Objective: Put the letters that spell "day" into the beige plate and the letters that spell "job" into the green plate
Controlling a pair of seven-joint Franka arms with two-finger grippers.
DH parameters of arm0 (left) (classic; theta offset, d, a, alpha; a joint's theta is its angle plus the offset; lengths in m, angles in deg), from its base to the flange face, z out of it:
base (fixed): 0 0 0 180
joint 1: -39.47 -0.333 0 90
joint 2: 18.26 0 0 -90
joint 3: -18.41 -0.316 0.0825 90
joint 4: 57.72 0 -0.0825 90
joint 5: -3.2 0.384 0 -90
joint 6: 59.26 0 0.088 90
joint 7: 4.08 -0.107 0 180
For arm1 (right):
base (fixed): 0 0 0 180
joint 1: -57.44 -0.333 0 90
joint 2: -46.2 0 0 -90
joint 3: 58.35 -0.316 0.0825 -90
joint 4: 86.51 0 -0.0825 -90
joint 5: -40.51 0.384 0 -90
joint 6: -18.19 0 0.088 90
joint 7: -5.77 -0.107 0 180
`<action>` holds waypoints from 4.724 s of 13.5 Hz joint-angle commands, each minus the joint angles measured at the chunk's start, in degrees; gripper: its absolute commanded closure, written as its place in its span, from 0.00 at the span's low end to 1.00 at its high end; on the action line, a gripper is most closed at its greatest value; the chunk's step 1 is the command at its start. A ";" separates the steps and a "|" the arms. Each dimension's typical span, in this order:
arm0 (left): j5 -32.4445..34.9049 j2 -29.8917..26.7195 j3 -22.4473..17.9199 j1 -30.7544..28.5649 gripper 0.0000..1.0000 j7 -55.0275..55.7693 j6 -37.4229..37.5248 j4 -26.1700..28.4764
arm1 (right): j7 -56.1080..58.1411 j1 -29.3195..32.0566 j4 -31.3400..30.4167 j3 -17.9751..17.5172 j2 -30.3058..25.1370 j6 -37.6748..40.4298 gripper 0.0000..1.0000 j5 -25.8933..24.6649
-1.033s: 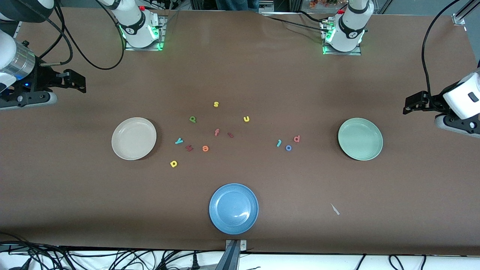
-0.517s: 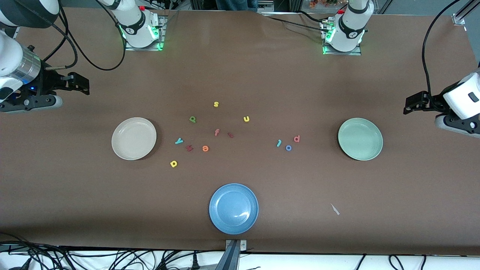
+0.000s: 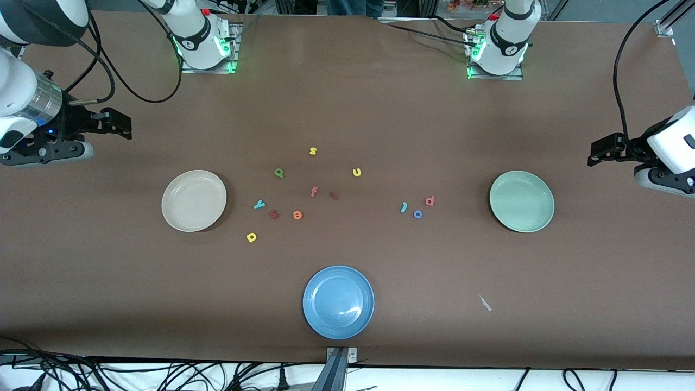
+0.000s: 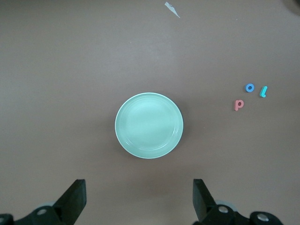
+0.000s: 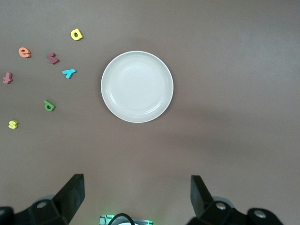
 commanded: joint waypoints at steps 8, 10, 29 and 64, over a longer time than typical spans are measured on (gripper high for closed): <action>0.91 1.11 0.13 -1.49 0.00 0.56 0.24 -0.77 | 0.74 0.35 0.08 -0.21 -0.16 0.22 0.00 0.92; 1.08 2.33 0.22 -1.67 0.00 0.47 0.15 -0.68 | 0.74 0.35 0.16 -0.12 -0.16 -0.04 0.00 0.75; 1.00 3.39 0.22 -1.59 0.00 0.56 0.07 -0.33 | 0.83 0.70 0.69 0.67 -0.16 0.75 0.00 0.66; -6.30 24.66 1.98 20.91 0.16 40.03 -37.90 16.54 | 0.39 0.62 -0.36 0.49 -0.16 1.19 0.00 5.05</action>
